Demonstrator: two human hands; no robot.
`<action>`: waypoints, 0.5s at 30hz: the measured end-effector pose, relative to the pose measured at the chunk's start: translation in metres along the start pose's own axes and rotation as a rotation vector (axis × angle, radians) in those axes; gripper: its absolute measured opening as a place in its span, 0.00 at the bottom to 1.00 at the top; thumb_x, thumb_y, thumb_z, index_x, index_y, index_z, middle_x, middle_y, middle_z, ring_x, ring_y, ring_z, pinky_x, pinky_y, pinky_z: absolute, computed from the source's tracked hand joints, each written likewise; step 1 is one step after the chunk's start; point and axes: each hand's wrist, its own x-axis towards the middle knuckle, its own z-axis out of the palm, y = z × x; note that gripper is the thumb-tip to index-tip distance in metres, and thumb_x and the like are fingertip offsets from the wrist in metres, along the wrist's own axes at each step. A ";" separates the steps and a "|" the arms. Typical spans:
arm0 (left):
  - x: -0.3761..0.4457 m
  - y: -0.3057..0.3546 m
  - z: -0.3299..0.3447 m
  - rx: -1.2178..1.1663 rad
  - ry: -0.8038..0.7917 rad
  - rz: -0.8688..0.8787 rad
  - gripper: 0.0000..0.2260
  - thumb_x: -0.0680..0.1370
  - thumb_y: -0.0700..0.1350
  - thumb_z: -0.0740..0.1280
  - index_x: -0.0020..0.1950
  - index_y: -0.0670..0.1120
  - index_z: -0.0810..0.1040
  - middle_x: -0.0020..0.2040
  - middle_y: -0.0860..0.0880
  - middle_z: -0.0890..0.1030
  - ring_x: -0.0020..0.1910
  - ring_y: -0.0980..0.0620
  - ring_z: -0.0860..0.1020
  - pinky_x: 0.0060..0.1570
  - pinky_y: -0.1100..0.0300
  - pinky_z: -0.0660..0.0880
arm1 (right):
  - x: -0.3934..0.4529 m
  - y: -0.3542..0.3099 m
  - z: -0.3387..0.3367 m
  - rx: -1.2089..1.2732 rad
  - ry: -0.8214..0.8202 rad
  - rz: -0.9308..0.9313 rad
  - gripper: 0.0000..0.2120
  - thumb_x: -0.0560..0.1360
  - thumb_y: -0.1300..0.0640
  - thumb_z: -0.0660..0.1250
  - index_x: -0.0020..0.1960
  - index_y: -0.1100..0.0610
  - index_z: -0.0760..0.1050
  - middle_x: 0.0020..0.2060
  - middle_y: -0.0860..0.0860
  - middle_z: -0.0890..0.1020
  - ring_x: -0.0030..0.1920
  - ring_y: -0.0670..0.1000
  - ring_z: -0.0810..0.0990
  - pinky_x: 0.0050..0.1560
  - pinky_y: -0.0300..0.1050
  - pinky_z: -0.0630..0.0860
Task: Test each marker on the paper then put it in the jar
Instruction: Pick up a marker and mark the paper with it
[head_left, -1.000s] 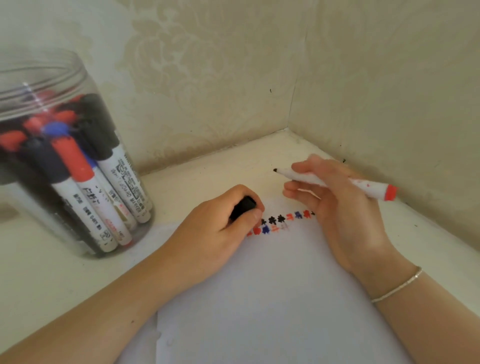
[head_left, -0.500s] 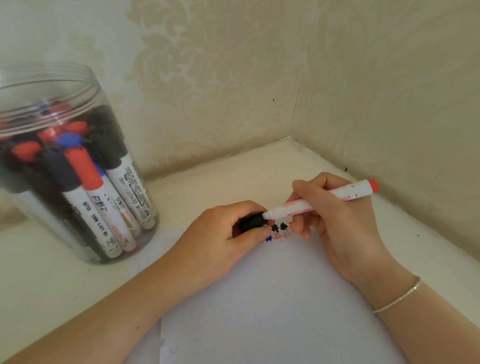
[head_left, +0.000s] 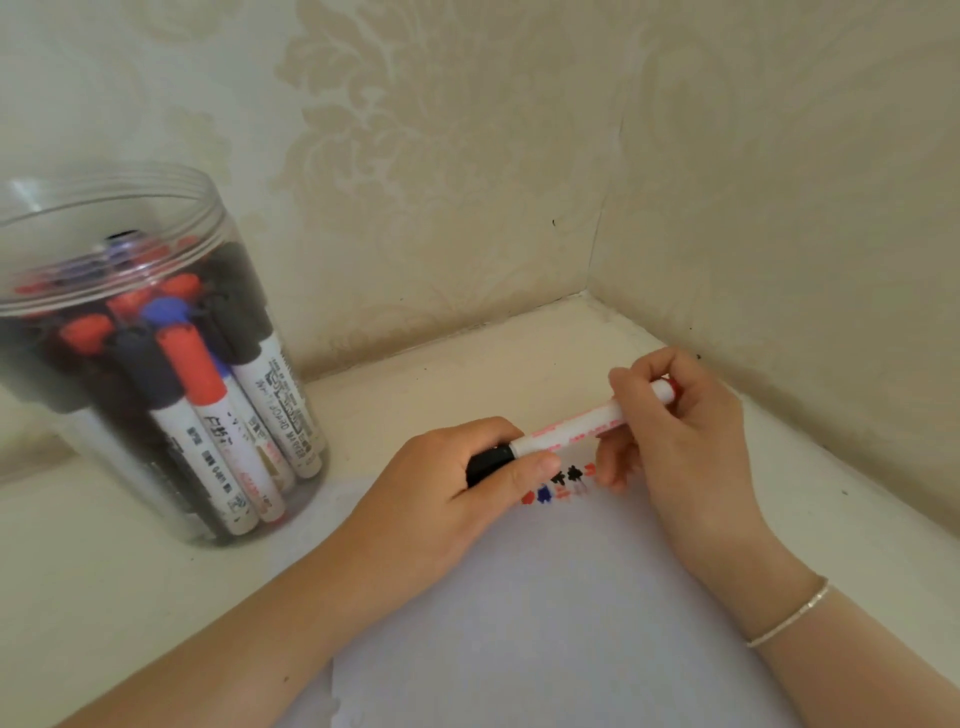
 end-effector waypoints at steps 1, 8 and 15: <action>0.001 0.000 0.000 -0.003 0.010 -0.004 0.12 0.75 0.61 0.64 0.36 0.56 0.75 0.28 0.56 0.70 0.27 0.59 0.66 0.28 0.67 0.61 | -0.001 0.000 0.002 -0.048 0.011 -0.002 0.12 0.77 0.62 0.63 0.36 0.59 0.67 0.21 0.53 0.72 0.18 0.50 0.70 0.20 0.37 0.64; -0.002 -0.001 0.001 0.002 0.029 0.007 0.16 0.72 0.65 0.62 0.43 0.54 0.79 0.30 0.51 0.75 0.27 0.60 0.68 0.28 0.68 0.62 | -0.008 -0.002 0.000 -0.132 0.005 0.005 0.17 0.73 0.61 0.67 0.27 0.56 0.67 0.20 0.46 0.64 0.22 0.45 0.60 0.23 0.33 0.59; -0.002 0.015 -0.002 -0.075 0.092 -0.012 0.11 0.73 0.57 0.64 0.44 0.51 0.79 0.27 0.60 0.75 0.26 0.60 0.69 0.29 0.70 0.63 | -0.002 -0.011 0.006 -0.131 -0.012 0.025 0.17 0.74 0.61 0.67 0.29 0.58 0.67 0.21 0.48 0.65 0.21 0.45 0.62 0.25 0.37 0.61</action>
